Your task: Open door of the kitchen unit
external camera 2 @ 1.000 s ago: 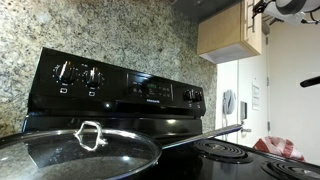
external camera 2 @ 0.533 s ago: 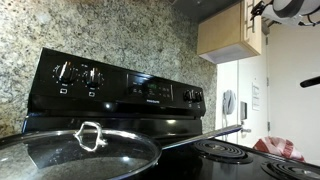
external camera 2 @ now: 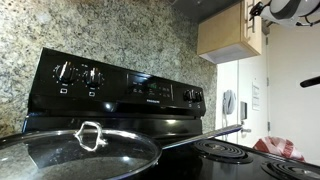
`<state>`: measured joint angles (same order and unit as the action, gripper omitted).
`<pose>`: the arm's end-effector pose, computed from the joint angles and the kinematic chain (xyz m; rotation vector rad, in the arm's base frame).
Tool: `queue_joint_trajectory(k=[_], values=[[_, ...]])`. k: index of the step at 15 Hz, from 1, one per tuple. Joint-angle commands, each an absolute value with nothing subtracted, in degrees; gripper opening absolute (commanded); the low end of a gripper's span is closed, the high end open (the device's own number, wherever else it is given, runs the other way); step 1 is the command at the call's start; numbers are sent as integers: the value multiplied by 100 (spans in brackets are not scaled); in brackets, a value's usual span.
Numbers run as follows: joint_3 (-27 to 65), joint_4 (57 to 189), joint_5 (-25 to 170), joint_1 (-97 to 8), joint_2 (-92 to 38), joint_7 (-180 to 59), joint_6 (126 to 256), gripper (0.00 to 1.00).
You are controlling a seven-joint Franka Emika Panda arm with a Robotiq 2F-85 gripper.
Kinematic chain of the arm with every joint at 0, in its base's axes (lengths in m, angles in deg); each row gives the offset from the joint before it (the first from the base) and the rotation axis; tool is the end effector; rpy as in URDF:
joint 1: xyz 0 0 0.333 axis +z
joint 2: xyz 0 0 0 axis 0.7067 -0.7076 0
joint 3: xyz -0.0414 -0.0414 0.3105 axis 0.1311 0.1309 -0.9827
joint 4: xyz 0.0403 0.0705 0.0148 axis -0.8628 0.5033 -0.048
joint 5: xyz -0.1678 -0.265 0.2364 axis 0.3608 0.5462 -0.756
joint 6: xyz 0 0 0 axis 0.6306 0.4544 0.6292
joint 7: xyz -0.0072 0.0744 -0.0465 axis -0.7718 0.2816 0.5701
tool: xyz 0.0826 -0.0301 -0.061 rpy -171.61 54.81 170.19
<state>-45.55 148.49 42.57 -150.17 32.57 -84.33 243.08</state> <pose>0.4523 -0.1986 0.7342 1.5175 -1.1174 1.9344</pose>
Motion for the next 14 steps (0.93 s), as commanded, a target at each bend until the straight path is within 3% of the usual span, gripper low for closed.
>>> queue_joint_trajectory(k=[1,13,14], values=[[-4365,14897,4401,-14883,3022,-8463,24567,100],[-3998,15212,4310,-14287,2466,-8329,24922,100],[-4028,15235,4256,-14376,2569,-8392,24970,75]])
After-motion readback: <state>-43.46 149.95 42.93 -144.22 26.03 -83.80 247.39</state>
